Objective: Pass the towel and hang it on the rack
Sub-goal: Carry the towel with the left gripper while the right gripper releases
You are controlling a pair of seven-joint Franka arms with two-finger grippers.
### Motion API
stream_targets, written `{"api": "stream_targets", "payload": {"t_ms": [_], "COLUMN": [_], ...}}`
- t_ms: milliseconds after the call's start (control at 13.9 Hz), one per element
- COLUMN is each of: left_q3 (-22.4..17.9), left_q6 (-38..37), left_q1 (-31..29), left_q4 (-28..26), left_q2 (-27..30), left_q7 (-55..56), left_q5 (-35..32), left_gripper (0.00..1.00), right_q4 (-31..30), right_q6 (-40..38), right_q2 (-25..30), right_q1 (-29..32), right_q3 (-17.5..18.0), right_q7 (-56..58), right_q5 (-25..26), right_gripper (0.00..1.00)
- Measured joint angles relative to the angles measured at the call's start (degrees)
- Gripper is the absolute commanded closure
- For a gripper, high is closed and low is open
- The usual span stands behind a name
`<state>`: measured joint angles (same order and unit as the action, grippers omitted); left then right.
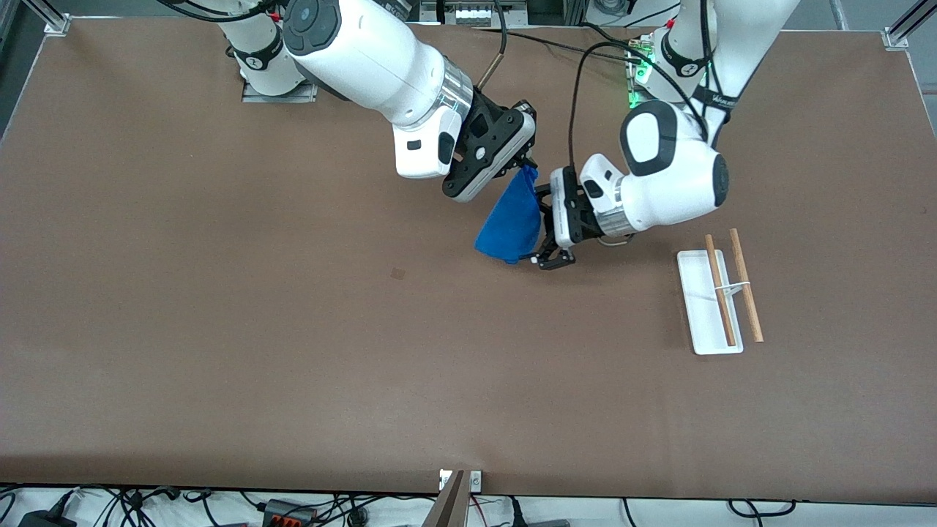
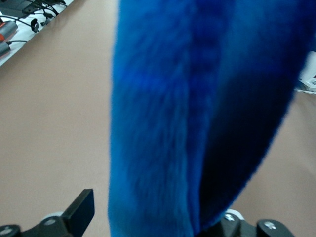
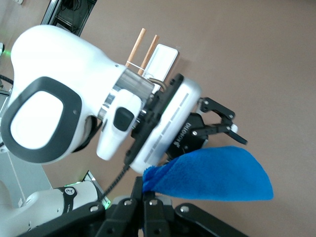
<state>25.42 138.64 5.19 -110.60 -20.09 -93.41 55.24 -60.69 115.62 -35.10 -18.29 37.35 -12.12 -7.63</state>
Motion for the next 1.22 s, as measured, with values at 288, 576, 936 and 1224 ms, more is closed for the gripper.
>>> {"api": "stream_targets", "payload": {"t_ms": [288,576,936,1224], "left_q3": [-0.05,-0.11,-1.35,-3.16], "left_q6": [0.78,0.79,-1.66,-8.84], "left_q1": [0.3,-0.45,-4.99,-9.72], "left_q4": [0.94,1.08,1.38,1.96], "left_q2": [-1.34,-1.49,-1.32,-0.01], "left_q7": [0.48,2.13,2.14,6.14], "left_q5": [0.15,0.16,-4.07,-13.25], "left_gripper": [0.99,1.0,1.0,1.0], "right_q4": [0.0,0.0,-0.02,-0.04], "right_q6": [0.0,0.0,-0.16,-2.52], "right_q2": [-0.02,-0.08,-0.3,-0.63], "right_q1": [-0.01,-0.01,-0.01,0.33], "right_q3": [0.0,0.0,-0.02,-0.63], "right_q7": [0.0,0.0,0.0,0.0], "right_q5": [0.01,0.01,3.87,8.76], "right_gripper": [1.0,0.87,0.0,0.0]}}
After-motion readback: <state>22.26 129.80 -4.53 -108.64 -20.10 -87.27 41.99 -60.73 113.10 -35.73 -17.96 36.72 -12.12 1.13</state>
